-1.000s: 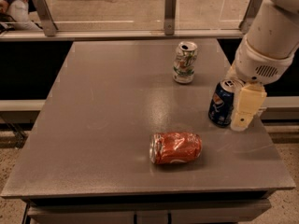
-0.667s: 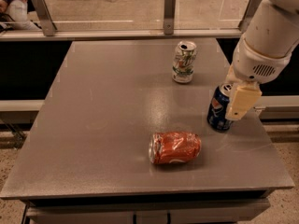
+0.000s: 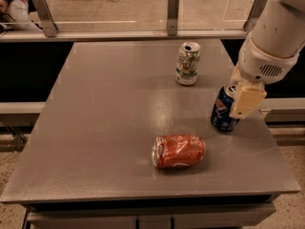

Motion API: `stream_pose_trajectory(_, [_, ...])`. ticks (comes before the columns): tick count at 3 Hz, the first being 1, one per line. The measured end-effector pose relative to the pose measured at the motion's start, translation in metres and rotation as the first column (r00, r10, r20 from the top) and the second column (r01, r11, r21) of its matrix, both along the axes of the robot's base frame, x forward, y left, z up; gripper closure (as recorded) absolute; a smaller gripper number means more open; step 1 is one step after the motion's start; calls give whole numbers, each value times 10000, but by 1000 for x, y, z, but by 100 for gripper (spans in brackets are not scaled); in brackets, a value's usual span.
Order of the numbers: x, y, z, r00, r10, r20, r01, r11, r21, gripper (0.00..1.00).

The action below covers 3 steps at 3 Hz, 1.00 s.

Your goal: Pick pepsi can

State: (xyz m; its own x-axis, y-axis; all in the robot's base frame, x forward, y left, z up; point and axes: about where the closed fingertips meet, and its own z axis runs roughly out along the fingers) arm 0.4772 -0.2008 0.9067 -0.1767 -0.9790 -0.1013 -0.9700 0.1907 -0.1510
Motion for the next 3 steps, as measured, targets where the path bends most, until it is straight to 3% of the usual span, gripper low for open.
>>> stream_pose_trajectory(1, [-5,11,29,9994,253,244,-236,9974,-678,100])
stream_pose_trajectory(2, [-15,15,61,9975,333,622,-257,9926,-1186,100])
stream_pose_trajectory(3, [-16,16,64,9971,343,675,-257,9920,-1240,100])
